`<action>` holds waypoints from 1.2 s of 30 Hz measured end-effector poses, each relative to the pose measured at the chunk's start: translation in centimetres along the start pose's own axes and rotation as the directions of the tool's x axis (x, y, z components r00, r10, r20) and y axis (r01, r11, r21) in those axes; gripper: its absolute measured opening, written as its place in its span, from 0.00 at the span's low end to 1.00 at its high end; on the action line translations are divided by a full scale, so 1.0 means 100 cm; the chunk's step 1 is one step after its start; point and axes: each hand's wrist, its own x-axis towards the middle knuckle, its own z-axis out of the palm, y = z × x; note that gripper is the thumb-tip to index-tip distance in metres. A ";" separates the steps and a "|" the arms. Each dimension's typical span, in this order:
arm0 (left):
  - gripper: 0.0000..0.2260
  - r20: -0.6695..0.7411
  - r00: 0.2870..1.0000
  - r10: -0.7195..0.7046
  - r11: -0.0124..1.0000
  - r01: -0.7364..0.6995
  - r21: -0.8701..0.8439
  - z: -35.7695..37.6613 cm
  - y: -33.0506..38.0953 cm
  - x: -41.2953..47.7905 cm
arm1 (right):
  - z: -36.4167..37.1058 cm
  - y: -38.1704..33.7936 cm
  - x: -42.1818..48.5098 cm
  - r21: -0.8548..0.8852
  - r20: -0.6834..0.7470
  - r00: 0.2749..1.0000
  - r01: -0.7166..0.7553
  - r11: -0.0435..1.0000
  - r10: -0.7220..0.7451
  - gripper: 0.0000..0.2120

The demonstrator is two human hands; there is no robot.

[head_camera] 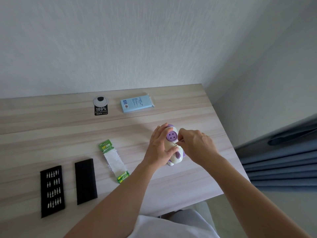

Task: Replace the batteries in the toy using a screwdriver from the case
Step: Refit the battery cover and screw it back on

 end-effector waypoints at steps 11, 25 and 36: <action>0.29 -0.013 0.999 0.030 1.000 -0.030 -0.003 0.002 -0.003 0.001 | 0.004 0.000 -0.002 0.003 -0.041 0.999 0.023 1.000 -0.023 0.06; 0.30 -0.014 1.000 -0.002 1.000 0.002 -0.017 0.002 -0.001 0.001 | 0.003 -0.002 -0.001 -0.015 -0.037 0.997 -0.069 0.998 0.068 0.13; 0.30 -0.023 1.000 0.011 1.000 -0.011 -0.012 0.003 -0.004 0.001 | 0.004 -0.003 -0.001 -0.020 -0.060 0.996 -0.061 0.998 0.059 0.10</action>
